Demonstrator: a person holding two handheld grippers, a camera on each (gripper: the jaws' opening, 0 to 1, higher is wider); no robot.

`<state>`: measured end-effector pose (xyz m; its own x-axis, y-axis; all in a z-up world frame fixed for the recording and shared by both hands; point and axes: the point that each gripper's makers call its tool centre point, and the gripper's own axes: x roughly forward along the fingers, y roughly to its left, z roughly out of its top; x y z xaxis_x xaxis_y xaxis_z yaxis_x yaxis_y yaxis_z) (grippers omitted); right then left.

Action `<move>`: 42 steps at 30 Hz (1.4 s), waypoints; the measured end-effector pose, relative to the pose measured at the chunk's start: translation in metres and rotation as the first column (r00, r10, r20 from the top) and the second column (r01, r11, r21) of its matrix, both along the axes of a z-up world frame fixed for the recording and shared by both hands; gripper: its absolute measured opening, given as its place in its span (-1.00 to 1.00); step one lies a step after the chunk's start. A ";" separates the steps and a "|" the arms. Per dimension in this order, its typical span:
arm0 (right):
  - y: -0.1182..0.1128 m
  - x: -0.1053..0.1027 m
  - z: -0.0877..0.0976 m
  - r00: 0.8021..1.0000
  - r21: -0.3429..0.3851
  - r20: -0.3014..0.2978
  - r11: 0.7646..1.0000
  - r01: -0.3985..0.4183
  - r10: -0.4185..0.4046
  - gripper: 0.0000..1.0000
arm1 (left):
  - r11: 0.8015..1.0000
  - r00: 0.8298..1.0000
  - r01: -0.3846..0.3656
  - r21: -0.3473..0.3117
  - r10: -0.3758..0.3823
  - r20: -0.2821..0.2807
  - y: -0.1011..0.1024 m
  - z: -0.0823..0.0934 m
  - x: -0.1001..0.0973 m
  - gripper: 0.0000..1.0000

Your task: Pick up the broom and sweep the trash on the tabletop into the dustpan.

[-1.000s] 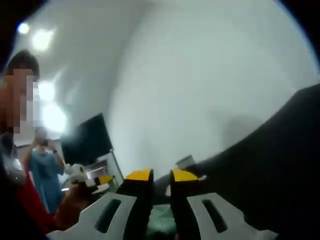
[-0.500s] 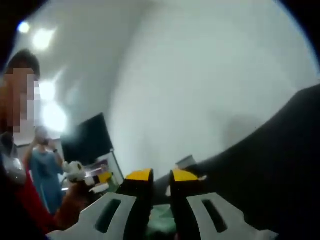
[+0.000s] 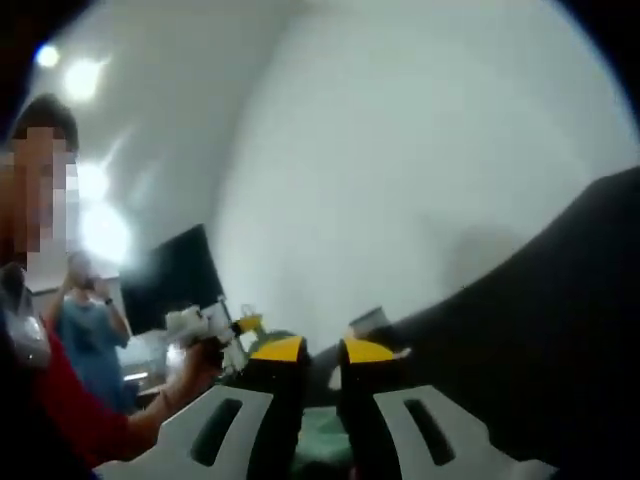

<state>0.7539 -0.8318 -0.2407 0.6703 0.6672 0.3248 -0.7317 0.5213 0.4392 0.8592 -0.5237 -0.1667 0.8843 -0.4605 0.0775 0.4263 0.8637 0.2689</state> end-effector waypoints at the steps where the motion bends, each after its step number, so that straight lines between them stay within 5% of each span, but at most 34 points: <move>1: 0.001 0.002 -0.003 1.000 -0.018 -0.011 1.000 0.008 -0.008 -0.68 | 1.000 1.000 -0.004 0.012 0.004 -0.006 0.001 -0.001 0.011 -0.92; 7: 0.006 0.005 -0.012 0.998 -0.077 -0.053 0.997 0.025 -0.029 -0.68 | 0.998 1.000 0.003 0.063 -0.003 0.008 -0.006 -0.005 0.052 -0.92; 13: -0.002 0.008 -0.015 0.995 -0.035 -0.099 0.999 0.030 -0.033 -0.68 | 0.991 1.000 0.027 0.134 -0.028 0.009 -0.017 -0.024 0.086 -0.93; 21: -0.002 0.010 -0.018 0.992 -0.025 -0.125 0.999 0.026 -0.029 -0.68 | 0.989 0.995 0.087 0.121 -0.091 0.032 -0.026 -0.042 0.099 -0.93; 24: -0.002 0.010 -0.017 0.992 -0.007 -0.127 1.000 0.022 -0.022 -0.68 | 0.982 0.992 0.128 0.137 -0.130 0.006 -0.036 -0.050 0.098 -0.93; 27: -0.006 0.010 -0.012 0.993 0.030 -0.118 0.999 0.015 -0.011 -0.68 | 0.980 0.982 0.186 0.074 -0.184 -0.038 -0.050 -0.054 0.089 -0.93; 36: -0.010 0.008 -0.007 0.994 0.082 -0.106 0.997 0.002 0.006 -0.69 | 0.960 0.971 0.240 0.146 -0.236 -0.044 -0.088 -0.065 0.067 -0.92; 39: -0.011 0.008 -0.006 0.995 0.089 -0.103 0.996 0.003 0.006 -0.69 | 0.946 0.948 0.319 0.048 -0.318 -0.030 -0.109 -0.055 0.048 -0.92; 42: -0.010 0.006 -0.005 0.995 0.095 -0.100 0.995 0.004 0.006 -0.69 | 0.930 0.932 0.364 0.048 -0.363 -0.026 -0.126 -0.051 0.031 -0.92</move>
<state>0.7602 -0.8420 -0.2458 0.7019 0.6374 0.3178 -0.6821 0.4730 0.5577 0.8900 -0.6501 -0.2173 0.6568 -0.7533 0.0323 0.7129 0.6344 0.2988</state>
